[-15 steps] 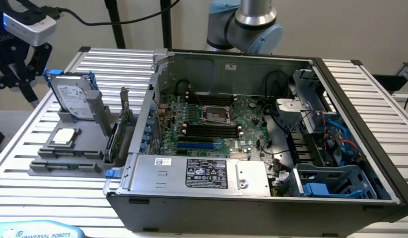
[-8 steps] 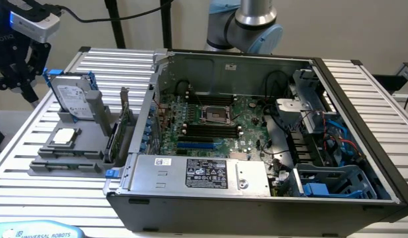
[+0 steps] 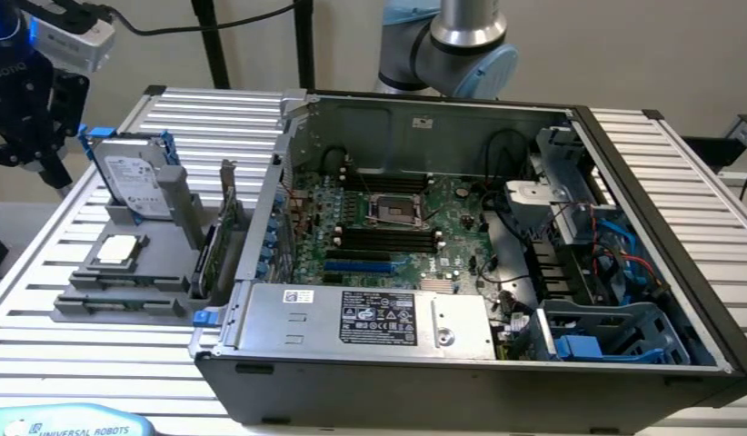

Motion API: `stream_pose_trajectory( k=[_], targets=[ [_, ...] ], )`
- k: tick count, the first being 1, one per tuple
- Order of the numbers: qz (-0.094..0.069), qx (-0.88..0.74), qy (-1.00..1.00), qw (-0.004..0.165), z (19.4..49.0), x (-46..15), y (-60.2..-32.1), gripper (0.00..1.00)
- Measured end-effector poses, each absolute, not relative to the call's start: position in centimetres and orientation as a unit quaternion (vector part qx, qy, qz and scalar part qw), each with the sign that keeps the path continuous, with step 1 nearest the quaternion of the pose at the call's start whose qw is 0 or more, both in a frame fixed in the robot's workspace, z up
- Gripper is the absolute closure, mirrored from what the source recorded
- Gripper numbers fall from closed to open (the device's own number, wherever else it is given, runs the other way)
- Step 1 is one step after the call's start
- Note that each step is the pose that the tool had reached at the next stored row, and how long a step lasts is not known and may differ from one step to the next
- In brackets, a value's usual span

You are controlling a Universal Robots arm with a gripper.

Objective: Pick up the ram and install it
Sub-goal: 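Pick up the ram and move it above insertion slot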

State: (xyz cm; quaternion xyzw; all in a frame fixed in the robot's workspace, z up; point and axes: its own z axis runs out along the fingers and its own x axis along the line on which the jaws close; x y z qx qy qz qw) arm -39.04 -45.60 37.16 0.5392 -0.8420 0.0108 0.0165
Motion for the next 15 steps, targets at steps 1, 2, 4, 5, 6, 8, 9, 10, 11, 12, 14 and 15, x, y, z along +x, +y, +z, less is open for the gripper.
stream_pose_trajectory(
  k=[1,2,4,5,6,8,9,10,11,12,14,15],
  targets=[
    [0.011,0.546,-0.837,0.016,37.15,-39.04,-45.60,0.89],
    [0.011,0.554,-0.832,0.016,37.14,-39.04,-45.60,0.89],
    [0.011,0.569,-0.822,0.016,37.13,-39.04,-45.60,0.89],
    [0.012,0.576,-0.817,0.016,37.12,-39.04,-45.60,0.89],
    [0.012,0.584,-0.812,0.016,37.11,-39.04,-45.60,0.89],
    [0.012,0.599,-0.801,0.016,37.09,-39.03,-45.60,0.89],
    [0.012,0.606,-0.795,0.015,37.09,-39.04,-45.60,0.89],
    [0.012,0.613,-0.790,0.015,37.08,-39.04,-45.60,0.89],
    [0.012,0.620,-0.784,0.015,37.08,-39.04,-45.60,0.89],
    [0.013,0.627,-0.778,0.015,37.07,-39.04,-45.60,0.89],
    [0.013,0.655,-0.755,0.015,37.03,-39.04,-45.60,0.89],
    [0.013,0.662,-0.749,0.015,37.02,-39.04,-45.60,0.89]
  ],
)
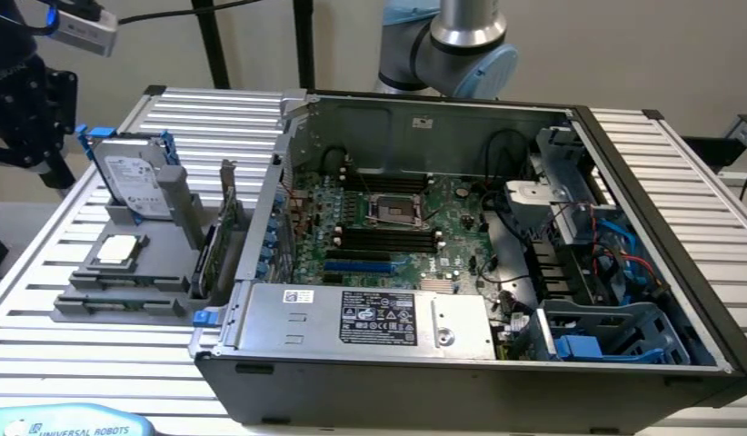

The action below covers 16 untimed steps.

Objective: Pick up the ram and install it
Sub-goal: 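Pick up the ram and move it above insertion slot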

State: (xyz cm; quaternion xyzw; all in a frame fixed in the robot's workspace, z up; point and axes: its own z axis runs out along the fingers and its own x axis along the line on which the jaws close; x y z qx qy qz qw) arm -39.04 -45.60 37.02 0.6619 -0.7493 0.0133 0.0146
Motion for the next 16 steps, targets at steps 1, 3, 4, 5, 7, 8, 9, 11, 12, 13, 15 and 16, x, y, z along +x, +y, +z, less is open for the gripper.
stream_pose_trajectory(
  k=[1,3,4,5,7,8,9,11,12,13,15,16],
  targets=[
    [0.013,0.668,-0.744,0.014,37.00,-39.04,-45.60,0.89],
    [0.014,0.682,-0.731,0.014,36.98,-39.04,-45.60,0.89],
    [0.014,0.688,-0.725,0.014,36.97,-39.04,-45.60,0.89],
    [0.014,0.695,-0.718,0.014,36.96,-39.05,-45.60,0.89],
    [0.014,0.708,-0.706,0.014,36.93,-39.06,-45.60,0.89],
    [0.014,0.714,-0.700,0.014,36.92,-39.06,-45.60,0.89],
    [0.014,0.720,-0.694,0.014,36.91,-39.08,-45.60,0.89],
    [0.015,0.728,-0.685,0.013,36.87,-39.12,-45.62,0.89],
    [0.015,0.731,-0.682,0.013,36.84,-39.16,-45.66,0.89],
    [0.015,0.733,-0.680,0.013,36.79,-39.20,-45.74,0.89],
    [0.014,0.734,-0.679,0.013,36.68,-39.26,-46.08,0.89],
    [0.014,0.734,-0.678,0.012,36.59,-39.27,-46.34,0.89]
  ],
)
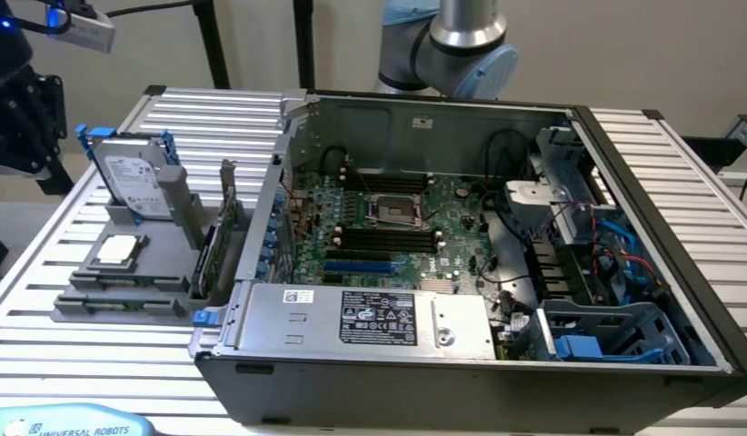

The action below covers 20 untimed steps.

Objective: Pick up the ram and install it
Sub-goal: 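Pick up the ram and move it above insertion slot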

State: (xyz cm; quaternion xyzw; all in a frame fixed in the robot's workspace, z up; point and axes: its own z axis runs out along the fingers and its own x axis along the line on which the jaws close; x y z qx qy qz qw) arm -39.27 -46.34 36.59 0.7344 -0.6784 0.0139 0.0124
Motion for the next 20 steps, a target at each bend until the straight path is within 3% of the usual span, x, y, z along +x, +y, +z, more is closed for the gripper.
stream_pose_trajectory(
  k=[12,15,16,18,19,20],
  targets=[
    [0.008,0.729,-0.685,0.007,35.1,-39.3,-47.8,0.89],
    [0.007,0.721,-0.693,0.008,34.7,-39.3,-47.8,0.83],
    [0.007,0.719,-0.695,0.008,34.5,-39.3,-47.8,0.76],
    [0.007,0.713,-0.701,0.009,34.2,-39.3,-47.8,0.76],
    [0.007,0.711,-0.704,0.009,34.1,-39.3,-47.8,0.69],
    [0.006,0.708,-0.706,0.009,33.9,-39.3,-47.8,0.69]
  ],
)
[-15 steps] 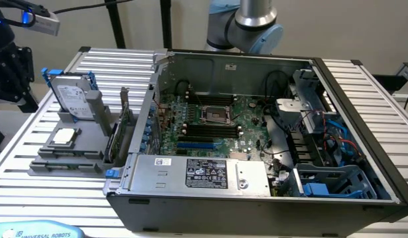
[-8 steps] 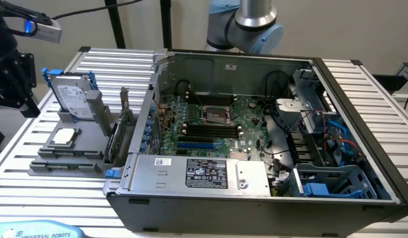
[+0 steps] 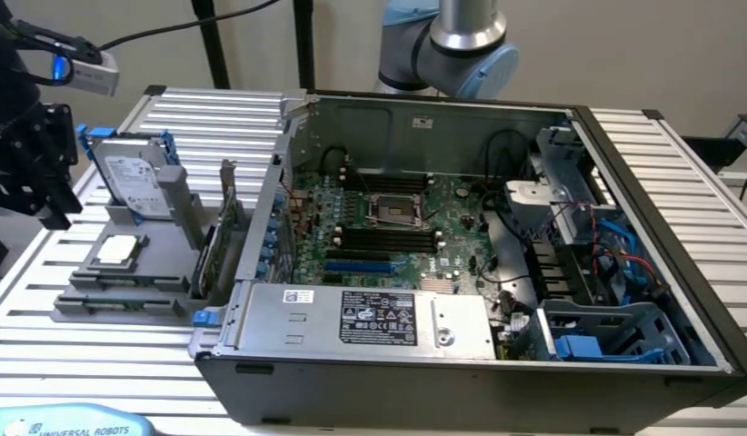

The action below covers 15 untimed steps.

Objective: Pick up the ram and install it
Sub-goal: 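Pick up the ram and move it above insertion slot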

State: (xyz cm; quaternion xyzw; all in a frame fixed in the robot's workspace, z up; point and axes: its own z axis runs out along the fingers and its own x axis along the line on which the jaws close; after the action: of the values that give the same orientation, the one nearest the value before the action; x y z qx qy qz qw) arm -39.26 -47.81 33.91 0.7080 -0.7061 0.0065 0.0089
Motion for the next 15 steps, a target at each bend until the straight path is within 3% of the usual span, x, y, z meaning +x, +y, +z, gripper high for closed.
stream_pose_trajectory(
  k=[15],
  targets=[
    [0.002,0.689,-0.725,0.012,31.9,-39.2,-48.1,0.69]
  ],
)
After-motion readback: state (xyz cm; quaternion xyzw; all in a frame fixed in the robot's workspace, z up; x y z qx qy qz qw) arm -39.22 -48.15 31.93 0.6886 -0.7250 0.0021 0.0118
